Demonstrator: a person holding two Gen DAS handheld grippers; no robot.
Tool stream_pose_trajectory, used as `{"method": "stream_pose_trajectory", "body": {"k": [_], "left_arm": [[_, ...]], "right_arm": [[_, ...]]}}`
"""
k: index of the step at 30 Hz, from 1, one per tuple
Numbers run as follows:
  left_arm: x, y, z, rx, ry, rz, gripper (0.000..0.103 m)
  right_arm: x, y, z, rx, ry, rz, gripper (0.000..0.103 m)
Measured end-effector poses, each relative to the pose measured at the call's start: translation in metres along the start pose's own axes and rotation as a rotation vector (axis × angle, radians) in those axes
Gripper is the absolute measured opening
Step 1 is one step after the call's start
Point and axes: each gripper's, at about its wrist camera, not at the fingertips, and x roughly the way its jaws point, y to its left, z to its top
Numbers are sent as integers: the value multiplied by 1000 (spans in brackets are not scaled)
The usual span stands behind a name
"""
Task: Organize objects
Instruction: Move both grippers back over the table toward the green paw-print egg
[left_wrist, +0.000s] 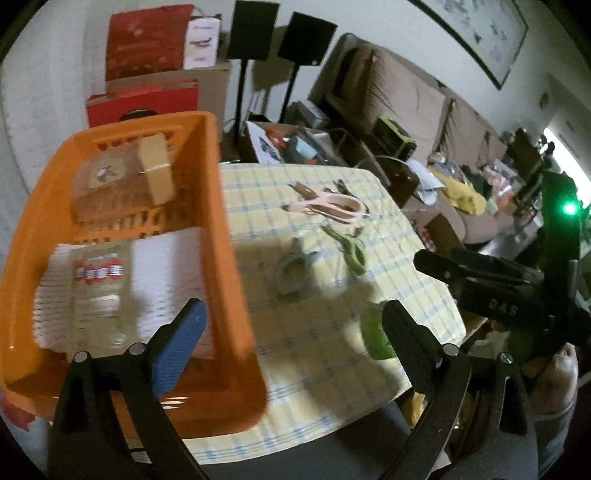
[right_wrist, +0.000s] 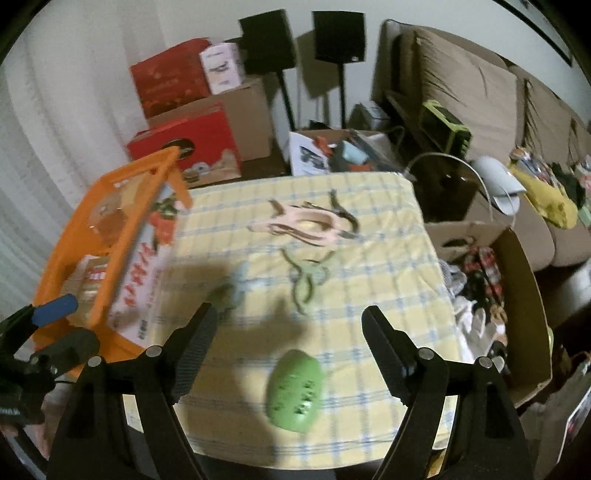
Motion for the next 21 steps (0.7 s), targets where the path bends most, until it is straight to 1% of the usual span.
{"method": "stream_pose_trajectory", "body": {"k": [2, 4, 11, 16, 21], "left_arm": [[4, -7, 0, 7, 2, -6, 95], [7, -17, -2, 28, -13, 5, 95], [19, -48, -8, 76, -6, -5, 95], [44, -73, -19, 113, 41, -18, 95], [71, -92, -29, 137, 79, -22, 95]], "right_arm": [[1, -11, -3, 14, -1, -14, 82], [1, -20, -5, 20, -4, -30, 82], [4, -45, -9, 44, -4, -68, 80], [7, -57, -13, 65, -1, -76, 79], [12, -67, -16, 79, 9, -86, 76]]}}
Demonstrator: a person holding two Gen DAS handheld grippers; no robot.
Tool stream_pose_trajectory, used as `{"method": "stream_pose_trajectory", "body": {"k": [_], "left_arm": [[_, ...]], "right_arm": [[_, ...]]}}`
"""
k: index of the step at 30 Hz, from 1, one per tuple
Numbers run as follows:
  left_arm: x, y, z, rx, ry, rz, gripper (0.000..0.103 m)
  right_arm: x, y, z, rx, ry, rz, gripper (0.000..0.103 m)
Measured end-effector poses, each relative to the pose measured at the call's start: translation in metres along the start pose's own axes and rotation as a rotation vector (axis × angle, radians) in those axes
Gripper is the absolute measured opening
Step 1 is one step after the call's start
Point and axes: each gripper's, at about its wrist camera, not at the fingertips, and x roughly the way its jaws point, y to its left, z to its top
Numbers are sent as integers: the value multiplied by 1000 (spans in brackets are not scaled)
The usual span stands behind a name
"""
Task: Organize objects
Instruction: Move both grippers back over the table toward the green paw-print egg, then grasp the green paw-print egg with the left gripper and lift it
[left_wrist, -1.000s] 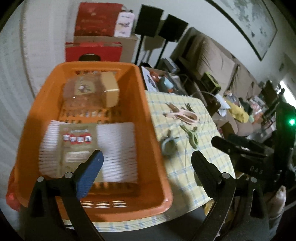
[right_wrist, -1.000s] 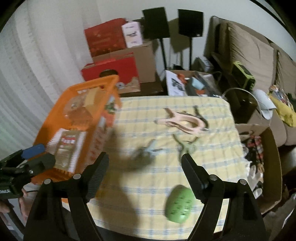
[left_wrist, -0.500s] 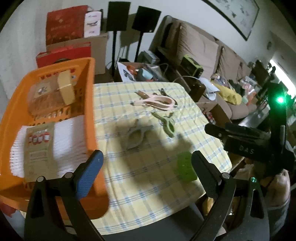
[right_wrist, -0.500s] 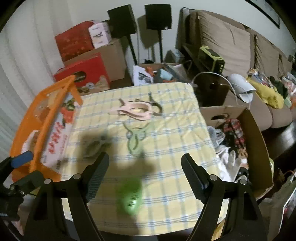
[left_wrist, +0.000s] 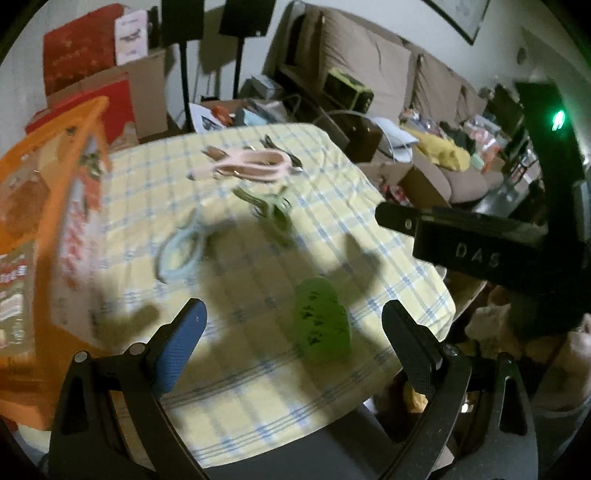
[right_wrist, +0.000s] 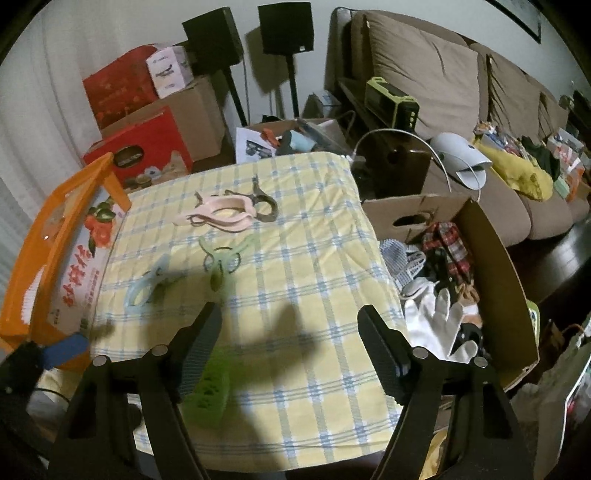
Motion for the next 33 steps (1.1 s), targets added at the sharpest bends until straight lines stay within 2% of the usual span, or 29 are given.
{"method": "stream_pose_trajectory", "body": {"k": [7, 9, 13, 14, 18, 22, 28, 33], "left_arm": [[34, -16, -5, 25, 38, 41, 94], [41, -17, -7, 21, 49, 45, 87], [53, -19, -12, 16, 74, 40, 79], [55, -19, -13, 13, 77, 39, 72], [60, -16, -15, -10, 84, 27, 66], [62, -16, -13, 0, 74, 41, 44], [59, -9, -12, -28, 71, 11, 43], [36, 1, -3, -46, 33, 3, 43]], "right_arm": [[6, -16, -1, 34, 11, -6, 73], [8, -19, -1, 41, 14, -4, 73], [11, -23, -3, 46, 20, -4, 73], [12, -24, -3, 47, 21, -3, 73], [14, -23, -4, 42, 24, -4, 72], [16, -22, -4, 38, 25, -4, 70], [19, -17, -3, 31, 24, 20, 63], [27, -8, 5, 14, 28, 40, 53]]}}
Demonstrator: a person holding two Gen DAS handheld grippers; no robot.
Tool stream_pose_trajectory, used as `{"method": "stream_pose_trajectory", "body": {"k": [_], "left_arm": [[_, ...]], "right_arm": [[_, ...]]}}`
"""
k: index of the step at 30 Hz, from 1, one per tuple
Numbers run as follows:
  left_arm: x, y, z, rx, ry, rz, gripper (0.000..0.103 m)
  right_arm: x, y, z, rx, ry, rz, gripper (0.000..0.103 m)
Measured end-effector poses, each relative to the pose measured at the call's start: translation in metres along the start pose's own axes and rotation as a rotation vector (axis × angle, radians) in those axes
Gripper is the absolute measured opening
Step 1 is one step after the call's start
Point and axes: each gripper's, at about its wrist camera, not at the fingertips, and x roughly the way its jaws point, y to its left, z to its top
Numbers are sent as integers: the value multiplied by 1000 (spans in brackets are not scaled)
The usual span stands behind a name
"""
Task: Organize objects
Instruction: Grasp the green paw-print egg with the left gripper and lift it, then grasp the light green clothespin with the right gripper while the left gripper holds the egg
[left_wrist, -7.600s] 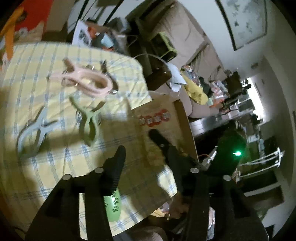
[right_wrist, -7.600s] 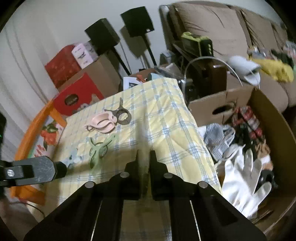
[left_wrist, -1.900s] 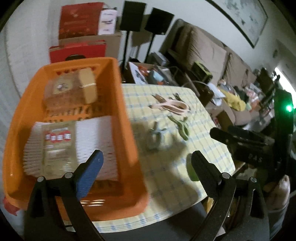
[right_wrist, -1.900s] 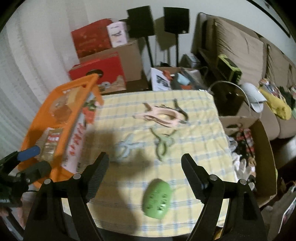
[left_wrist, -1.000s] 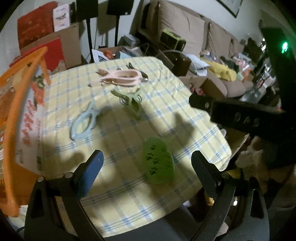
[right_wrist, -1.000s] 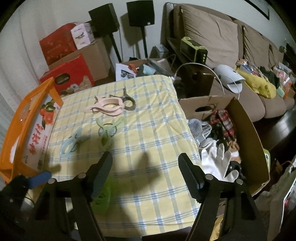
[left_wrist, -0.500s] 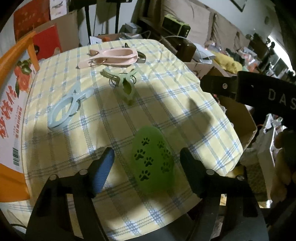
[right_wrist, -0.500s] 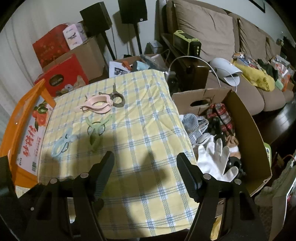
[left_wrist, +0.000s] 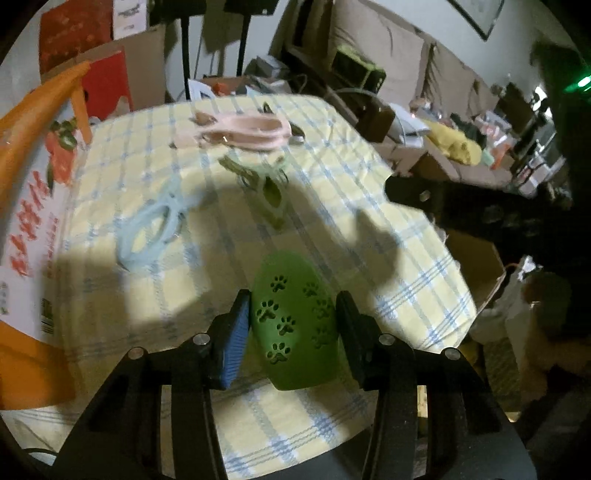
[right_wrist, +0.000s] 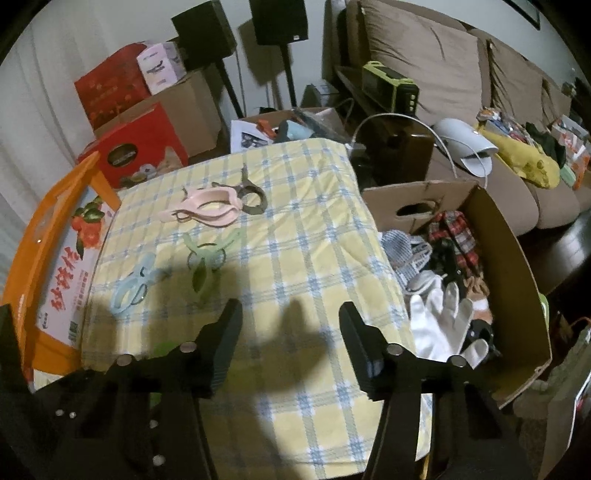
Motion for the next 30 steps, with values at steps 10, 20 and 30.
{"method": "stream_pose_trajectory", "body": {"k": [10, 20, 30], "left_arm": [[-60, 34, 25, -54, -88, 7, 43], [-87, 71, 38, -128, -130, -5, 43], [-92, 78, 37, -133, -134, -3, 43]], "right_arm": [[21, 35, 22, -61, 18, 39, 51], [67, 65, 30, -97, 82, 28, 51], [90, 77, 27, -113, 113, 15, 44]]}}
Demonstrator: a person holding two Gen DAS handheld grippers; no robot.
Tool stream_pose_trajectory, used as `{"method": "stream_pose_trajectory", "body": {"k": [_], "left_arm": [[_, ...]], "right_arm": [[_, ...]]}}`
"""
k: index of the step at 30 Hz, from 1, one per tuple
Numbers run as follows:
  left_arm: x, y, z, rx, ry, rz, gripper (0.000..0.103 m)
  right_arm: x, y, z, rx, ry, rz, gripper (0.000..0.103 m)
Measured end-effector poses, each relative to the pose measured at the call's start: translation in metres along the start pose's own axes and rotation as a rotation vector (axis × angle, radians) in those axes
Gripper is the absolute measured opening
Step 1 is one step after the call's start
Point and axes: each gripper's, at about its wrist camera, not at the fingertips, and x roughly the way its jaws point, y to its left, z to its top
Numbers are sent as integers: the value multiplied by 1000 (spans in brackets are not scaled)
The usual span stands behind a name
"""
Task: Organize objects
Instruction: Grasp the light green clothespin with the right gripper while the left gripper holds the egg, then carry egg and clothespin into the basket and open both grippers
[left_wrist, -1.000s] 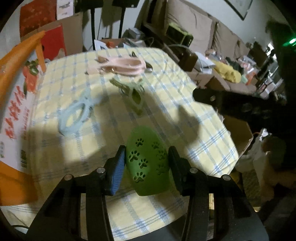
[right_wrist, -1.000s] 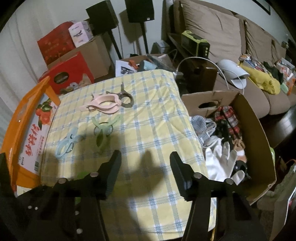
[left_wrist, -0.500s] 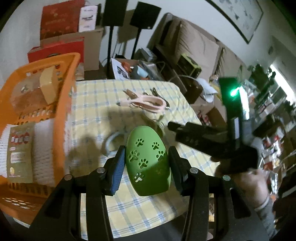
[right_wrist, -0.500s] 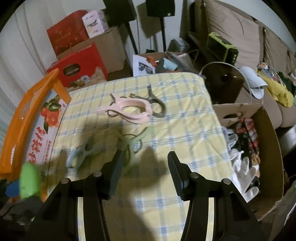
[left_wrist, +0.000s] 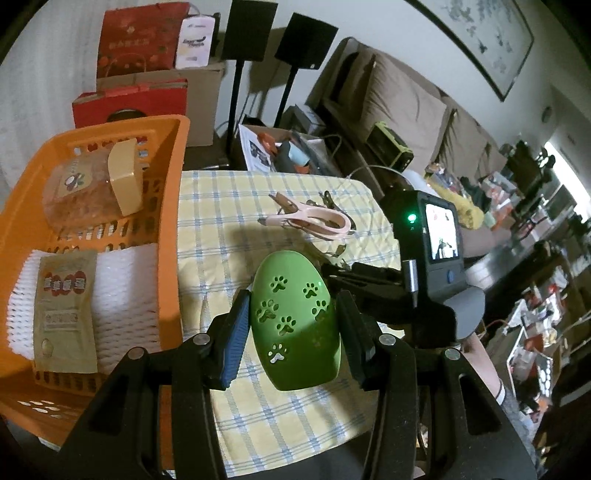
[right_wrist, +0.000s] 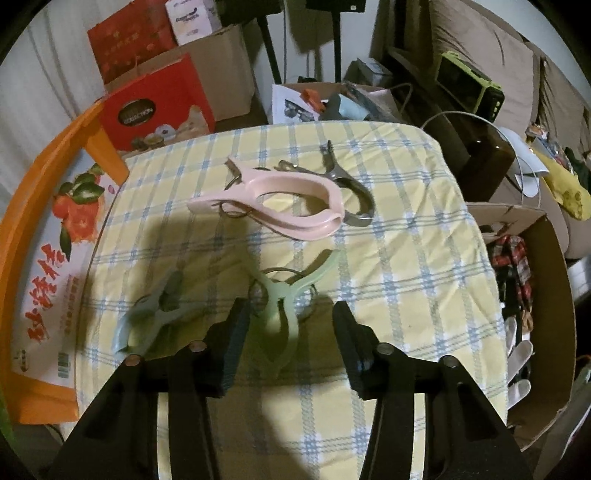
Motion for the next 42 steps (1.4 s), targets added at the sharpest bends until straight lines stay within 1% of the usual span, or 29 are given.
{"method": "stream_pose_trajectory", "body": {"k": [4, 10, 13, 15, 16, 21, 24, 29, 36, 42], "left_arm": [[-1, 2, 1, 2, -1, 4, 43], [-3, 5, 1, -2, -3, 10, 43], [-3, 5, 1, -1, -4, 14, 43], [-3, 5, 1, 1, -3, 17, 43], [-3, 5, 0, 2, -3, 17, 43], [-3, 7, 0, -5, 1, 13, 43], [-4, 8, -1, -6, 1, 14, 43], [-8, 10, 0, -8, -7, 18, 43], [-22, 14, 3, 2, -36, 44, 43], [-38, 34, 7, -13, -53, 70, 43]], "right_arm": [[4, 4, 0, -8, -3, -15, 41], [4, 9, -1, -35, -10, -38, 39], [4, 9, -2, -36, -12, -38, 38], [2, 10, -2, -34, -18, -33, 35], [0, 10, -3, -33, -19, -29, 23], [-4, 6, -5, -31, -13, -25, 23], [-10, 2, -7, -15, -18, -4, 23], [-34, 2, -6, -9, -56, 20, 23], [-79, 21, -3, -42, -134, 34, 23], [-108, 48, -2, -83, -175, 70, 23]]}}
